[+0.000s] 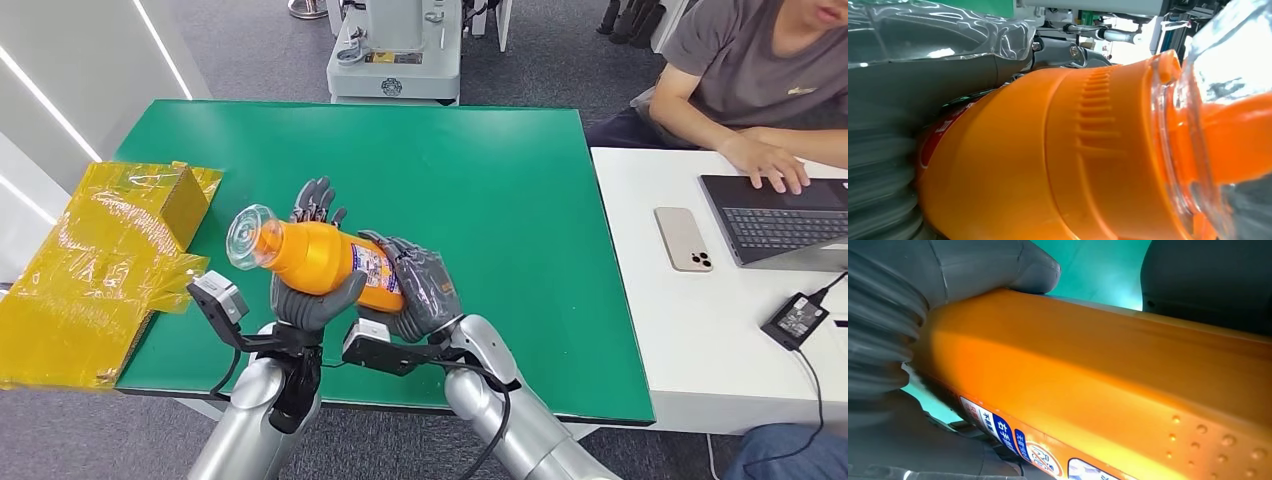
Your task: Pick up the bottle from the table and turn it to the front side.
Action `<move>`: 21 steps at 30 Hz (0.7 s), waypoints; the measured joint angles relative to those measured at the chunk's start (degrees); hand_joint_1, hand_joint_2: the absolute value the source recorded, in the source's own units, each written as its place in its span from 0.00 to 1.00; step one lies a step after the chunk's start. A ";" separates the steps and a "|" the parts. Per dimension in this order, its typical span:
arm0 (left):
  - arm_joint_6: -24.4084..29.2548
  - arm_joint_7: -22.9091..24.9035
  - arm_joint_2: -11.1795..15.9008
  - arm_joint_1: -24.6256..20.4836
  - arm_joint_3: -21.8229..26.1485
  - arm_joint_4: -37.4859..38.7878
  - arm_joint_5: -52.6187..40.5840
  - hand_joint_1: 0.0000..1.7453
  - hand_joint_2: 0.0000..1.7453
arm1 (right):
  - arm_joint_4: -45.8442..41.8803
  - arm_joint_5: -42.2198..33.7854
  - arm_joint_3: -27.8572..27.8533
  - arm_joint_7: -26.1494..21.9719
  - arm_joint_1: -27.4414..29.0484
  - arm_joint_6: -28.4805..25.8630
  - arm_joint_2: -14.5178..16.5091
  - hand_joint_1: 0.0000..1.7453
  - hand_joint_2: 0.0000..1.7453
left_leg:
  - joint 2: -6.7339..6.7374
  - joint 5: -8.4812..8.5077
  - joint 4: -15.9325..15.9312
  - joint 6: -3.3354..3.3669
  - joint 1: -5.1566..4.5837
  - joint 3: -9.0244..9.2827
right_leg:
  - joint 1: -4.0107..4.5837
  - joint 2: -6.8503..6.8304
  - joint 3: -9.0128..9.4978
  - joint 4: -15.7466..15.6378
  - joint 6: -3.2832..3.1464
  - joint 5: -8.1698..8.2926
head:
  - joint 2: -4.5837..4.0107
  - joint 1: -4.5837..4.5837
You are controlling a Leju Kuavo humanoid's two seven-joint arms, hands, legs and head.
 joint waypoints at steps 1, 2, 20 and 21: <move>0.02 0.00 0.00 0.01 0.00 0.00 0.00 0.00 1.00 | -0.01 -0.02 0.04 0.00 0.02 0.02 -0.02 1.00 1.00 | 0.00 0.00 0.00 0.00 0.00 0.00 | 0.00 0.00 0.00 0.00 0.00 0.00 | 0.00 0.00; 0.02 0.00 0.00 0.02 0.00 0.00 0.00 0.00 1.00 | -0.01 -0.04 0.09 0.01 0.02 0.02 -0.04 1.00 1.00 | 0.00 0.00 0.00 0.00 0.00 0.00 | 0.00 0.00 0.00 0.00 0.00 0.00 | 0.00 0.00; 4.79 -2.21 -0.01 2.13 0.00 -1.27 -0.84 1.00 1.00 | 0.48 -1.16 1.72 0.43 -0.32 1.51 -0.37 1.00 1.00 | 0.00 0.00 0.00 0.00 0.00 -0.01 | 0.00 0.00 0.00 0.00 0.00 0.00 | 0.00 0.00; 4.96 -2.21 -0.02 2.33 0.00 -1.46 -0.87 1.00 1.00 | 0.51 -1.17 1.83 0.48 -0.34 1.59 -0.37 1.00 1.00 | 0.00 0.00 0.00 0.00 0.00 -0.01 | 0.00 0.00 0.00 0.00 0.00 0.00 | 0.00 0.00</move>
